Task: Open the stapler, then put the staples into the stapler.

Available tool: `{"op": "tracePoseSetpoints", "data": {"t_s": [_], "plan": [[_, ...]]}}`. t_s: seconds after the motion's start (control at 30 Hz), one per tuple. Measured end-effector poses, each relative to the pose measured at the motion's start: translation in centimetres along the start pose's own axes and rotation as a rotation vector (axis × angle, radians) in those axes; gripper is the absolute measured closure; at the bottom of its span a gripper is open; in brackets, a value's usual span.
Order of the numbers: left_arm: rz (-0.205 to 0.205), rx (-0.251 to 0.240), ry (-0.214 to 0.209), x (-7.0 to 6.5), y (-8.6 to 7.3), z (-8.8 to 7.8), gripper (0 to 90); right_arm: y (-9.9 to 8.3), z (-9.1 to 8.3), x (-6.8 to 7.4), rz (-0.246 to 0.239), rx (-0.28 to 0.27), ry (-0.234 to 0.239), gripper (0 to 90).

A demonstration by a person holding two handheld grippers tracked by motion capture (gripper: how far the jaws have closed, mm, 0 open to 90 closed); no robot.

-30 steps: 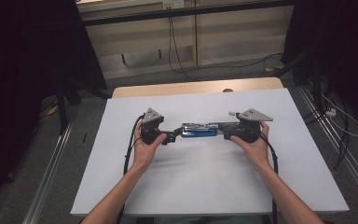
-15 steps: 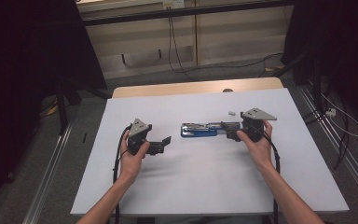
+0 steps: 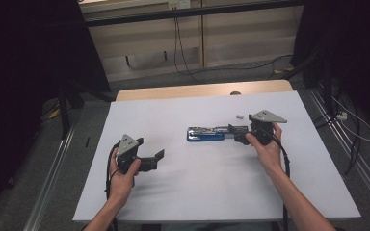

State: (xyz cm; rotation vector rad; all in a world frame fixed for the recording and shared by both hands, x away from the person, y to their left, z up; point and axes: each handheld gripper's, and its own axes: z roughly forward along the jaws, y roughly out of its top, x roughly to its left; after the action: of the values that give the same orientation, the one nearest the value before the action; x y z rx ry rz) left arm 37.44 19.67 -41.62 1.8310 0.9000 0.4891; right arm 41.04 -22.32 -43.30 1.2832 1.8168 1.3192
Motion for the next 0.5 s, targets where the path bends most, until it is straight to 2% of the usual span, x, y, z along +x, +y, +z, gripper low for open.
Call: {"op": "tracePoseSetpoints", "data": {"t_s": [0.13,0.2,0.23,0.3,0.37,0.5], "plan": [[-0.003,-0.011,0.000,0.1,-0.5,-1.0,4.4,0.1,-0.1,-0.2,0.009,0.001,-0.004,9.3],[0.041,-0.013,0.032,0.0,-1.0,-1.7,4.5,0.1,-0.2,-0.3,0.015,-0.002,-0.007,9.5],[0.057,-0.017,0.033,-0.1,-1.2,-2.1,4.9,0.2,-0.2,-0.4,0.024,-0.004,-0.003,9.5],[0.034,-0.021,0.018,-0.2,-1.5,-2.7,4.9,0.2,-0.2,-0.5,0.023,0.004,-0.012,9.5],[0.002,-0.028,0.016,-0.2,-1.6,-3.2,4.9,0.4,-0.2,-0.7,0.019,0.016,0.002,9.5],[-0.010,-0.025,0.016,-0.1,-1.9,-3.7,4.9,0.8,-0.1,-1.1,0.015,0.027,0.001,10.2]]}}
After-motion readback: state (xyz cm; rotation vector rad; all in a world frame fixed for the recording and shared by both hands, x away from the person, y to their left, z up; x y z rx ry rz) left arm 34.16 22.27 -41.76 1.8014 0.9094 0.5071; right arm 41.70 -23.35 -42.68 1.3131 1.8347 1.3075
